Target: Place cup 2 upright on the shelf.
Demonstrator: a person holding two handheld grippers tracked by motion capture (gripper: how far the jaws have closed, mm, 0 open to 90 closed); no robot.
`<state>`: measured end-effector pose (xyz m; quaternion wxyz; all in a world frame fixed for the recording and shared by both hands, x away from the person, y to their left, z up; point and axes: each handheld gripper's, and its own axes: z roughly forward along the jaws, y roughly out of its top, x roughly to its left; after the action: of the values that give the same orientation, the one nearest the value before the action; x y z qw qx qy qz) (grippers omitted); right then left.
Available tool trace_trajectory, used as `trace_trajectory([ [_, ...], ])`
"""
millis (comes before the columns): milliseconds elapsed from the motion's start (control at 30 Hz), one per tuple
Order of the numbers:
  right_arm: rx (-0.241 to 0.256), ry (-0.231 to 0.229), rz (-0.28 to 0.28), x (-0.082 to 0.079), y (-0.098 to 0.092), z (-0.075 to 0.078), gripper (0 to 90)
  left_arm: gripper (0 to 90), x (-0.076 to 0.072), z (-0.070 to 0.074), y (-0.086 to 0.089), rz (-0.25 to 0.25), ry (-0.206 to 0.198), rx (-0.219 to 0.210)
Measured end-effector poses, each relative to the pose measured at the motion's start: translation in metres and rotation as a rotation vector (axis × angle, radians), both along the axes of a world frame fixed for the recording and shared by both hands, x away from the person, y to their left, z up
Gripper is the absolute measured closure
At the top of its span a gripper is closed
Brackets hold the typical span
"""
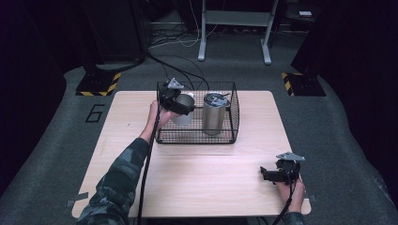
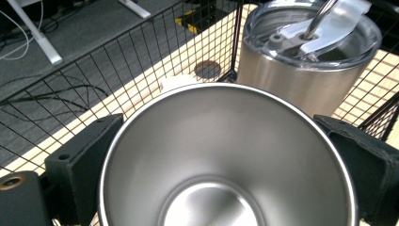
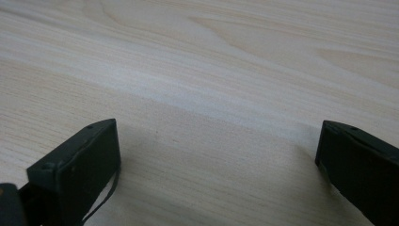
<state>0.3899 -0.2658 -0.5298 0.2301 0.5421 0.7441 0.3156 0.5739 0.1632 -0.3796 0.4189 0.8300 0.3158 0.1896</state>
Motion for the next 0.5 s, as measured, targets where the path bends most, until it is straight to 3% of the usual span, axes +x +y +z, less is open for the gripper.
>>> trace_trajectory([
  [333, 0.000, 0.000, -0.001, 0.000, 0.000, 0.000, 0.0, 6.2, 0.007, -0.010, -0.002, 0.013, 0.031, 0.013],
  [500, 0.001, 0.000, 0.000, 0.000, 0.000, 0.000, 0.0, 6.2, 0.008, -0.012, -0.005, 0.016, 0.040, 0.039],
])
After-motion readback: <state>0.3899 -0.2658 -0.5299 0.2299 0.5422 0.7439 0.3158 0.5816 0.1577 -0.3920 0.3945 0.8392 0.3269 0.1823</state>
